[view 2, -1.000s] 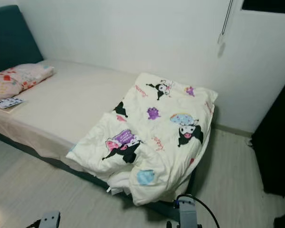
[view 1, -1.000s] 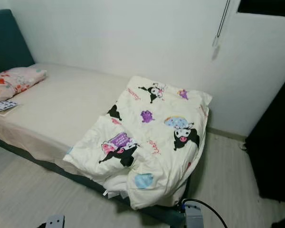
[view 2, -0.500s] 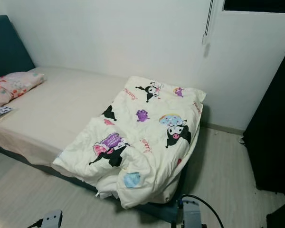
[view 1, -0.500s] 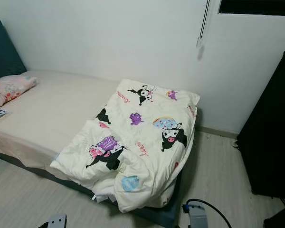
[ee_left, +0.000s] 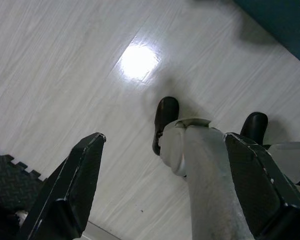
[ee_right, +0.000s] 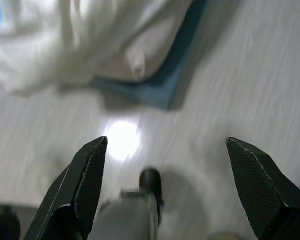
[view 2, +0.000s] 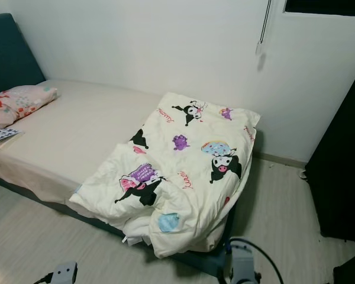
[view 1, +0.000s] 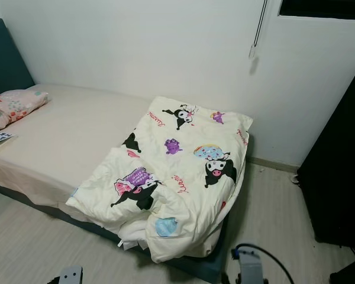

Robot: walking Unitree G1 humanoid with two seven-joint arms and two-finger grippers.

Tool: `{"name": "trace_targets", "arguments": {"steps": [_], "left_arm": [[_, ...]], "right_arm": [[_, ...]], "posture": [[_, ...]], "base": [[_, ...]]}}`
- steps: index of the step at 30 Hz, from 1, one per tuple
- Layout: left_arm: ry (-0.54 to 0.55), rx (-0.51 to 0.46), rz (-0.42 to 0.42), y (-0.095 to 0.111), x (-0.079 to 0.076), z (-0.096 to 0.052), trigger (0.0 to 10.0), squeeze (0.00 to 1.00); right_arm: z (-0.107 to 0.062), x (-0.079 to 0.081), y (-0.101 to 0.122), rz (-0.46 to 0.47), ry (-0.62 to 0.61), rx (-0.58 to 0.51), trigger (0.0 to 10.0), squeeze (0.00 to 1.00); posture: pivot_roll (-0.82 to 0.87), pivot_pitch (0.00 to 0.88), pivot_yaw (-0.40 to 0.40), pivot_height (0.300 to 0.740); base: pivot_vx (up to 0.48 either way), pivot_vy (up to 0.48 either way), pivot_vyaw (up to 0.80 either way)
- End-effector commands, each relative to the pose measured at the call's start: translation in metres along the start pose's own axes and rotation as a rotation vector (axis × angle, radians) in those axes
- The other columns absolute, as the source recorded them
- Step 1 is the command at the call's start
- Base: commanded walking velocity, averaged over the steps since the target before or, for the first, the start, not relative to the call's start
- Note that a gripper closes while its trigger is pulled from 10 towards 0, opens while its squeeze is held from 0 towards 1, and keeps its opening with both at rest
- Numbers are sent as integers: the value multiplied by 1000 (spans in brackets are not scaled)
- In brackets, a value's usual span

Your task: Clean up the room

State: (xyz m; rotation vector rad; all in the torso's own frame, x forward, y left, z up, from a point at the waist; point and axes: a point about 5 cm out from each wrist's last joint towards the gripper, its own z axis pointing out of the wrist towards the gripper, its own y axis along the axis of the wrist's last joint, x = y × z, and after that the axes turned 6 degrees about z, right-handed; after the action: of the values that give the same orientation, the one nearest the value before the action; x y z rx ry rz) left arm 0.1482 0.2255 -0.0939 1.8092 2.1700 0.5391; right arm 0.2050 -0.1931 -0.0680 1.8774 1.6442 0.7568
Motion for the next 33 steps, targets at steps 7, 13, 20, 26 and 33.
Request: {"name": "trace_targets", "arguments": {"steps": [7,13,20,26,33], "left_arm": [[-7,-15,6,4,-1,0,10000,0],[-9,-15,8,4,-2,0,10000,0],[-10,-31,0,7,-2,0,10000,0],[-14,-52,-13,12,-2,1,10000,0],[-17,-60,-7,13,0,0,10000,0]], "right_arm": [[1,11,6,84,89,-44,10000,0],[1,13,9,149,118,-66,10000,0],[2,13,14,242,149,-98,10000,0],[3,20,24,335,233,-147,10000,0],[2,37,61,499,474,-311,10000,0]], "posture": [[-66,0,33,645],[-69,0,37,625],[-72,0,44,590],[-70,0,44,570],[-71,4,51,540]], "base": [[0,0,0],[0,0,0],[0,0,0],[0,0,0],[0,0,0]]}}
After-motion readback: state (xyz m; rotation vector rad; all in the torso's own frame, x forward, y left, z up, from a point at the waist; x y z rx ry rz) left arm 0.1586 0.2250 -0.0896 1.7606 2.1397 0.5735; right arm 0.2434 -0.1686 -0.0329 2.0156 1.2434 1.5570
